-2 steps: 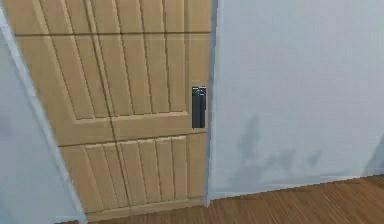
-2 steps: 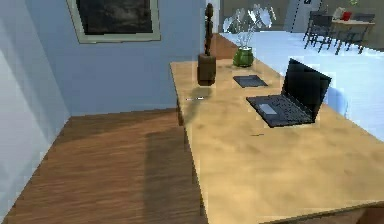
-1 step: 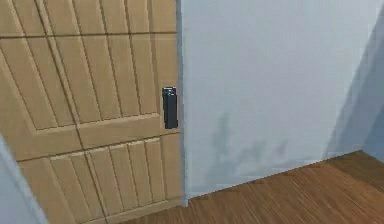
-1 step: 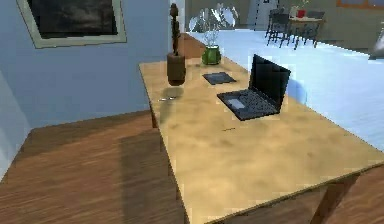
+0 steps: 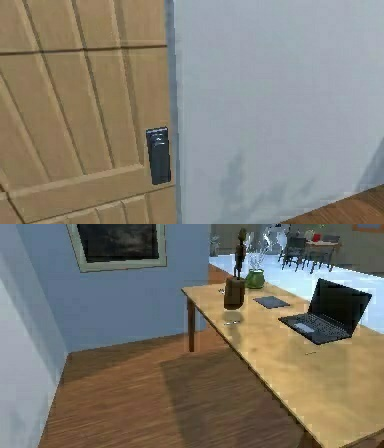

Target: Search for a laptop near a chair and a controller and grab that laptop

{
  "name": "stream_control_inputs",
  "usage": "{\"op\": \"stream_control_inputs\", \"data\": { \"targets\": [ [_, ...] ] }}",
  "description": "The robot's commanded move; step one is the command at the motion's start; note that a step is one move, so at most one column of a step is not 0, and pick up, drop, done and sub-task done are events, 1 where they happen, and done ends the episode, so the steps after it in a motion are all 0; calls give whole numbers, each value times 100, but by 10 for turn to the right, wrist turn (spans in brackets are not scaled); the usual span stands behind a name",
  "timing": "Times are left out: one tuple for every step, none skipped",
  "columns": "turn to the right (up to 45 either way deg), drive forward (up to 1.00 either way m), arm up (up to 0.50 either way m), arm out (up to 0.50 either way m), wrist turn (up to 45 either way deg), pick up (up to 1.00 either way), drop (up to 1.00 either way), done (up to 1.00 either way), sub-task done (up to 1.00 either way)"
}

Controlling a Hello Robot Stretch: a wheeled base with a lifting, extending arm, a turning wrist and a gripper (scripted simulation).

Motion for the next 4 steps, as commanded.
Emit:
{"op": "stream_control_inputs", "data": {
  "targets": [
    [450, 0, 0, 0, 0, 0, 0, 0, 0],
    [300, 0, 0, 0, 0, 0, 0, 0, 0],
    [0, 100, 0, 0, 0, 0, 0, 0, 0],
    [300, 0, 0, 0, 0, 0, 0, 0, 0]
  ]
}}
